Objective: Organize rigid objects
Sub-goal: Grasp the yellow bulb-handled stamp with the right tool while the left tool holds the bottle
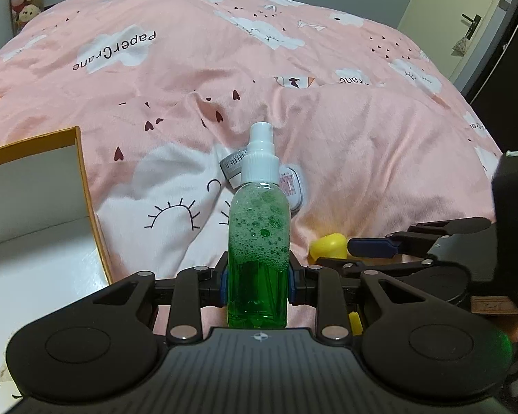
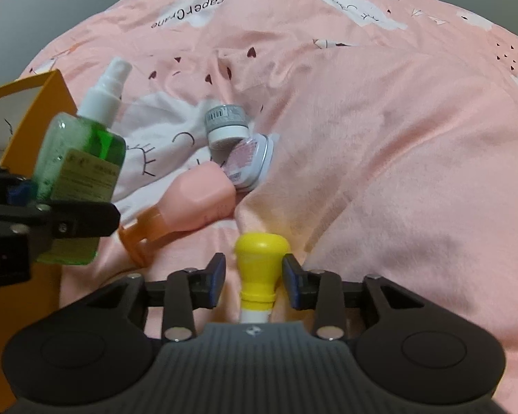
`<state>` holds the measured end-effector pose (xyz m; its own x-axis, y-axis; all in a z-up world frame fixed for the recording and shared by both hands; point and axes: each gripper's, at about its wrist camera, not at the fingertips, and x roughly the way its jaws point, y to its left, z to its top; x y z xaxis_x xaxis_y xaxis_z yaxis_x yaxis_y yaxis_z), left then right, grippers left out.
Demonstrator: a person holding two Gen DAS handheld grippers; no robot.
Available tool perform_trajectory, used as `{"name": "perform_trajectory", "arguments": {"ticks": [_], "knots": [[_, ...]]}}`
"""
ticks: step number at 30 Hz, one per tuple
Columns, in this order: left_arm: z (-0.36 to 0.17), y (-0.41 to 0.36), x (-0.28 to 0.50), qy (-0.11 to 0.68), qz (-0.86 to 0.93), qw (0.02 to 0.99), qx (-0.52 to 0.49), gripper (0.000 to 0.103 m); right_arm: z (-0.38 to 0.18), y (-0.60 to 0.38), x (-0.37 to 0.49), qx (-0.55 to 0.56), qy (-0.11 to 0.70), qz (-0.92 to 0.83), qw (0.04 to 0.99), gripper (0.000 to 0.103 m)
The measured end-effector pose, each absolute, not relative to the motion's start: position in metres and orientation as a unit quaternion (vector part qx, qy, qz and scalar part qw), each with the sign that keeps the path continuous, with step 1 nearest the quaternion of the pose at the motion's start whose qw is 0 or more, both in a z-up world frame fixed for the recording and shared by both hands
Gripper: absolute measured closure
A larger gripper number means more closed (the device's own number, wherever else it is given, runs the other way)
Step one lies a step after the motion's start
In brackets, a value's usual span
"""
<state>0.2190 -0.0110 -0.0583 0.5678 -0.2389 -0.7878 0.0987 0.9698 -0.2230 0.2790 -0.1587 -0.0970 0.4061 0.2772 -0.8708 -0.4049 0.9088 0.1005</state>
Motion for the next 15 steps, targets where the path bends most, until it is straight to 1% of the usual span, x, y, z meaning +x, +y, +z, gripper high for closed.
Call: {"name": "perform_trajectory", "arguments": {"ticks": [2, 4, 7, 10, 15], "knots": [[-0.059, -0.011, 0.22, 0.454, -0.095, 0.883, -0.078, 0.07, -0.102, -0.157, 0.283, -0.062, 0.51, 0.204, 0.833, 0.06], [-0.059, -0.012, 0.219, 0.451, -0.093, 0.884, -0.077, 0.07, -0.108, -0.154, 0.287, -0.065, 0.518, 0.198, 0.83, 0.06], [-0.06, -0.014, 0.217, 0.446, -0.089, 0.887, -0.074, 0.07, -0.117, -0.15, 0.288, -0.073, 0.525, 0.192, 0.826, 0.069], [-0.059, -0.013, 0.212, 0.44, -0.091, 0.889, -0.086, 0.07, -0.115, -0.15, 0.285, -0.077, 0.519, 0.194, 0.829, 0.069], [-0.052, -0.013, 0.199, 0.419, -0.093, 0.898, -0.098, 0.07, -0.094, -0.15, 0.272, -0.073, 0.497, 0.197, 0.842, 0.07]]}}
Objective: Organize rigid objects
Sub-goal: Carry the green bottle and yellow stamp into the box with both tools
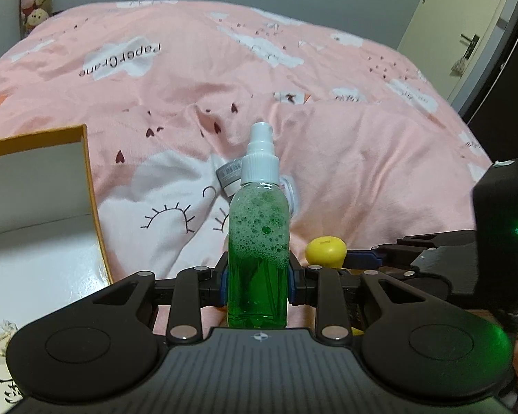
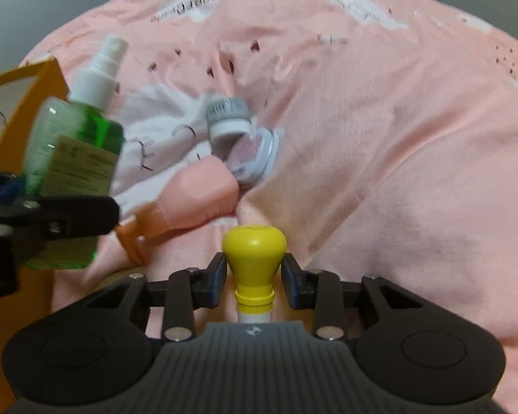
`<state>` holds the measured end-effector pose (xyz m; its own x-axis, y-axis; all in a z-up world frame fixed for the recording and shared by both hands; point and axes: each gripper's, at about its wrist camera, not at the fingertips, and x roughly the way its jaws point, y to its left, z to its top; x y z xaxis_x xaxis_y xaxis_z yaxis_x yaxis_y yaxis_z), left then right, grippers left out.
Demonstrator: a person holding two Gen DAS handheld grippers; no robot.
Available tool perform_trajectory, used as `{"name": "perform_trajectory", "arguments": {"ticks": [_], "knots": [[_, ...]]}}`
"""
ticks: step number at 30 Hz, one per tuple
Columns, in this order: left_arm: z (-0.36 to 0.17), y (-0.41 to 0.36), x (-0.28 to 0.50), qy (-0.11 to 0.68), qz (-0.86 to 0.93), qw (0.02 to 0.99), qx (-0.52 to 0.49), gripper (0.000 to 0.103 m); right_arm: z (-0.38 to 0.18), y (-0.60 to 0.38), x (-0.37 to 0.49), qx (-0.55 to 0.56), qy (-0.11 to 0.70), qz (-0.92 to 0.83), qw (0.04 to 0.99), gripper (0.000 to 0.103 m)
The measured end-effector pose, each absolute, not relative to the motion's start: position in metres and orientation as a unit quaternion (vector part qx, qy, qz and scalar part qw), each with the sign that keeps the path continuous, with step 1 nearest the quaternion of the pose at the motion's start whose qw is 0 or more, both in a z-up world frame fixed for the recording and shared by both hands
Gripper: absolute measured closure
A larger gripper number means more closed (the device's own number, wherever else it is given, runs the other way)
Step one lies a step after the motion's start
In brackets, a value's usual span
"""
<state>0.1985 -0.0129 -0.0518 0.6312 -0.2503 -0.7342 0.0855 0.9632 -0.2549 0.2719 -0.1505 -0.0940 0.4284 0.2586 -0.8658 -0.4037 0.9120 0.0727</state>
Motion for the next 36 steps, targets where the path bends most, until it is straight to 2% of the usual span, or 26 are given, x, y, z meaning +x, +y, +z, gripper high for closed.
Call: {"name": "perform_trajectory", "arguments": {"ticks": [12, 20, 29, 36], "knots": [[0.0, 0.009, 0.157, 0.352, -0.082, 0.924, -0.128, 0.07, -0.016, -0.134, 0.231, -0.064, 0.413, 0.239, 0.876, 0.071], [0.014, 0.051, 0.136, 0.337, -0.03, 0.93, -0.147, 0.07, 0.017, -0.093, 0.211, -0.085, 0.372, 0.297, 0.875, 0.071], [-0.002, 0.1, 0.129, 0.354, 0.034, 0.921, -0.161, 0.07, 0.019, -0.043, 0.197, -0.105, 0.367, 0.342, 0.859, 0.071], [-0.026, 0.122, 0.134, 0.389, 0.064, 0.904, -0.168, 0.07, -0.005, -0.009, 0.202, -0.123, 0.391, 0.36, 0.838, 0.073]]}}
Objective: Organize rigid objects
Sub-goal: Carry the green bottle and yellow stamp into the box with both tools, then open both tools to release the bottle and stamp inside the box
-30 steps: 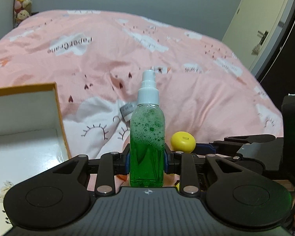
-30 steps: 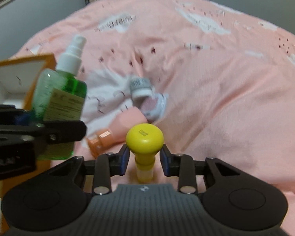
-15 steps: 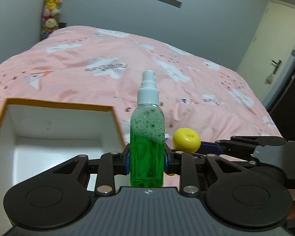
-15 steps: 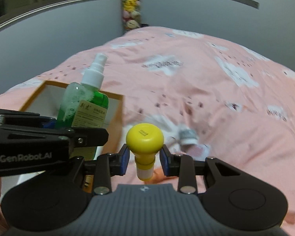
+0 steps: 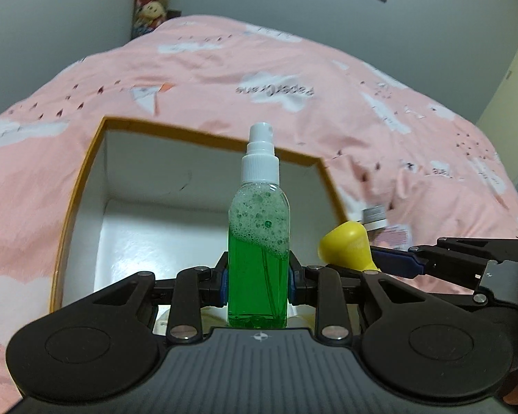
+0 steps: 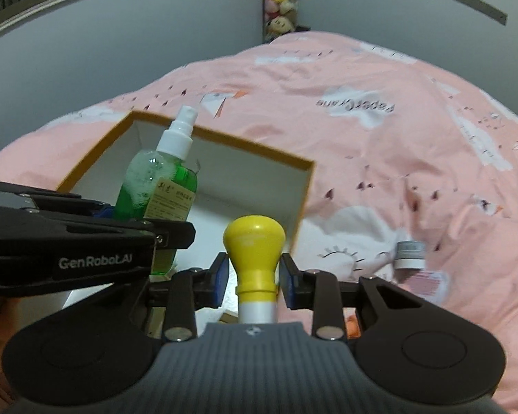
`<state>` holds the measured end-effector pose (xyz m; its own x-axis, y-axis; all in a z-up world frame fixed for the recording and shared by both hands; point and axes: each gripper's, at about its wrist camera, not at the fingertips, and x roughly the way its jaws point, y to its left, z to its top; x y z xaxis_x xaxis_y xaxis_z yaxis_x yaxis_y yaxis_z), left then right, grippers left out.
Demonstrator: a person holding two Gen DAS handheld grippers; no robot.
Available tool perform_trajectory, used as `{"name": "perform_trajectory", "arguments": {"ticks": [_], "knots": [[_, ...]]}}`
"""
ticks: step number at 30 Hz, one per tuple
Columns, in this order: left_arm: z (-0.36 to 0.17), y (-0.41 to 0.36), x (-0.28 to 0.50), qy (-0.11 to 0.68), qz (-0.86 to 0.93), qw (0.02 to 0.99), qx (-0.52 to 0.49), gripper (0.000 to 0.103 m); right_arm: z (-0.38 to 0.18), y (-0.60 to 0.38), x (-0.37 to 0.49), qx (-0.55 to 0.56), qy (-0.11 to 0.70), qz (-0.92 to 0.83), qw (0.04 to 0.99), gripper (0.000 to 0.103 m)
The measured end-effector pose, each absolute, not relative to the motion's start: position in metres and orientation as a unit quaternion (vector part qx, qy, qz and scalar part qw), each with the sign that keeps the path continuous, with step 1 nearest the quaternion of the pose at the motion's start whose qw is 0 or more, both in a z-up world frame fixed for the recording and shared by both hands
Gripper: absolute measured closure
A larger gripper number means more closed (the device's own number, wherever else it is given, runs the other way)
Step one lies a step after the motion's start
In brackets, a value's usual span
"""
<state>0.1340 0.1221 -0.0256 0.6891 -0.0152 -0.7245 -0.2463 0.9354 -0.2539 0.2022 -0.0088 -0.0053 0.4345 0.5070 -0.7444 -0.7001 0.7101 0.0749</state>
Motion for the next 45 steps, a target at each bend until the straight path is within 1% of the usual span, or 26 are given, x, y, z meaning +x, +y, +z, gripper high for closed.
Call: {"name": "perform_trajectory", "arguments": {"ticks": [5, 9, 19, 21, 24, 34, 37, 40, 42, 45], "knots": [[-0.039, 0.131, 0.138, 0.409, 0.072, 0.895, -0.164, 0.07, -0.024, 0.008, 0.212, -0.136, 0.416, 0.368, 0.821, 0.073], [-0.048, 0.136, 0.143, 0.423, 0.081, 0.887, -0.166, 0.07, -0.032, 0.021, 0.213, -0.161, 0.416, 0.376, 0.812, 0.074], [-0.064, 0.146, 0.145, 0.45, 0.102, 0.872, -0.166, 0.07, -0.047, 0.044, 0.21, -0.218, 0.4, 0.387, 0.802, 0.075], [-0.065, 0.147, 0.146, 0.453, 0.103, 0.87, -0.167, 0.07, -0.05, 0.048, 0.21, -0.231, 0.395, 0.388, 0.8, 0.077], [-0.065, 0.149, 0.146, 0.455, 0.103, 0.869, -0.167, 0.07, -0.052, 0.053, 0.208, -0.252, 0.384, 0.382, 0.802, 0.079], [-0.066, 0.15, 0.148, 0.456, 0.096, 0.868, -0.172, 0.068, -0.052, 0.051, 0.208, -0.26, 0.381, 0.379, 0.802, 0.079], [-0.066, 0.148, 0.148, 0.456, 0.098, 0.869, -0.166, 0.067, -0.051, 0.052, 0.206, -0.261, 0.378, 0.376, 0.805, 0.077], [-0.064, 0.147, 0.148, 0.454, 0.101, 0.871, -0.161, 0.062, -0.05, 0.052, 0.206, -0.263, 0.376, 0.374, 0.806, 0.074], [-0.063, 0.147, 0.148, 0.45, 0.102, 0.872, -0.163, 0.056, -0.049, 0.05, 0.206, -0.26, 0.374, 0.374, 0.808, 0.07], [-0.06, 0.147, 0.146, 0.445, 0.104, 0.875, -0.163, 0.053, -0.045, 0.047, 0.206, -0.253, 0.37, 0.372, 0.813, 0.064]]}}
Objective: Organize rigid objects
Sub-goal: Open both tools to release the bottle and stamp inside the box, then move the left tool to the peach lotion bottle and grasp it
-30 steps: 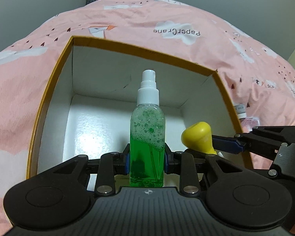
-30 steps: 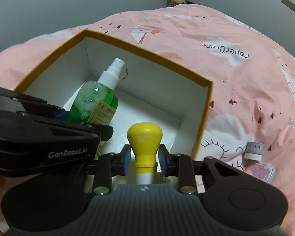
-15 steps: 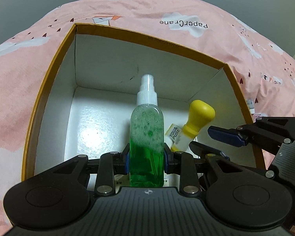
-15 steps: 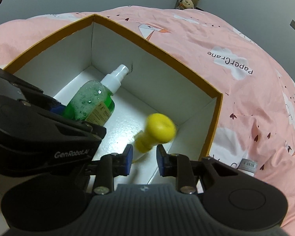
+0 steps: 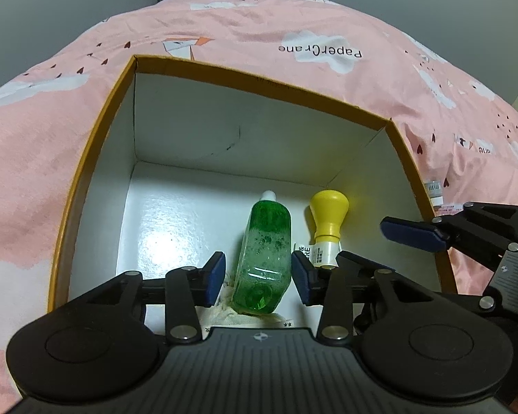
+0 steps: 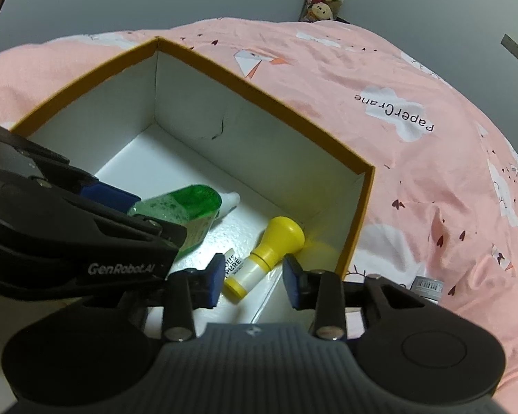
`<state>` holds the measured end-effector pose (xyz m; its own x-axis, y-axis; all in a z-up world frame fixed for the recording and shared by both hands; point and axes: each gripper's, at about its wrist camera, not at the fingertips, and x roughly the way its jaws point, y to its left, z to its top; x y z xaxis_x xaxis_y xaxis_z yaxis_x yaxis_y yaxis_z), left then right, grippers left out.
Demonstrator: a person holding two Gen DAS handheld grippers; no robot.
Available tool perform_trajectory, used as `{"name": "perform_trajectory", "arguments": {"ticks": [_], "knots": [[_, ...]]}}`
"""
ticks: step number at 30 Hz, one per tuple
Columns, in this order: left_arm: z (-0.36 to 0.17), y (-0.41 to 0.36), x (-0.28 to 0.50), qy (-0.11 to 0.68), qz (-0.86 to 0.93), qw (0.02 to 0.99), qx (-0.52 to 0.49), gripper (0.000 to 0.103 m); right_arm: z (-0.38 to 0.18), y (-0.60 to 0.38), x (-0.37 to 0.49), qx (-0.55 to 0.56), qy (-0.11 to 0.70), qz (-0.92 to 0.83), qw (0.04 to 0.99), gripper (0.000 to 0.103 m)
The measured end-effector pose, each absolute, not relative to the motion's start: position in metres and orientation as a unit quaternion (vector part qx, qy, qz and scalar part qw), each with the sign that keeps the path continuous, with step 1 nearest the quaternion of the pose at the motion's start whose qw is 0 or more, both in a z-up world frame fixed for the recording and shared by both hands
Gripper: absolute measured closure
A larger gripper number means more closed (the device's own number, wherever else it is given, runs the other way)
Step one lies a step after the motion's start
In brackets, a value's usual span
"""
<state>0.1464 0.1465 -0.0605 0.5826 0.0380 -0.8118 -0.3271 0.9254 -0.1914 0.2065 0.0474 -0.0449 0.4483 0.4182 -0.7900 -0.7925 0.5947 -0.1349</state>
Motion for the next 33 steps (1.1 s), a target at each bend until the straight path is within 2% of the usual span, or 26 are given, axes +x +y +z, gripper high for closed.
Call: {"name": "perform_trajectory", "arguments": {"ticks": [4, 6, 9, 19, 33], "knots": [[-0.056, 0.145, 0.143, 0.43, 0.118, 0.881, -0.162, 0.045, -0.042, 0.044, 0.205, -0.25, 0.364, 0.367, 0.819, 0.06], [-0.053, 0.142, 0.14, 0.417, 0.131, 0.884, -0.166, 0.036, -0.039, 0.04, 0.204, -0.244, 0.362, 0.371, 0.819, 0.058], [-0.048, 0.134, 0.136, 0.399, 0.138, 0.892, -0.159, 0.035, -0.033, 0.036, 0.196, -0.245, 0.346, 0.37, 0.827, 0.047], [-0.029, 0.119, 0.128, 0.353, 0.135, 0.913, -0.152, 0.032, -0.01, 0.011, 0.18, -0.239, 0.305, 0.36, 0.849, 0.043], [-0.01, 0.069, 0.132, 0.311, 0.034, 0.944, -0.105, 0.032, 0.007, -0.063, 0.192, -0.176, 0.306, 0.29, 0.89, 0.041]]}}
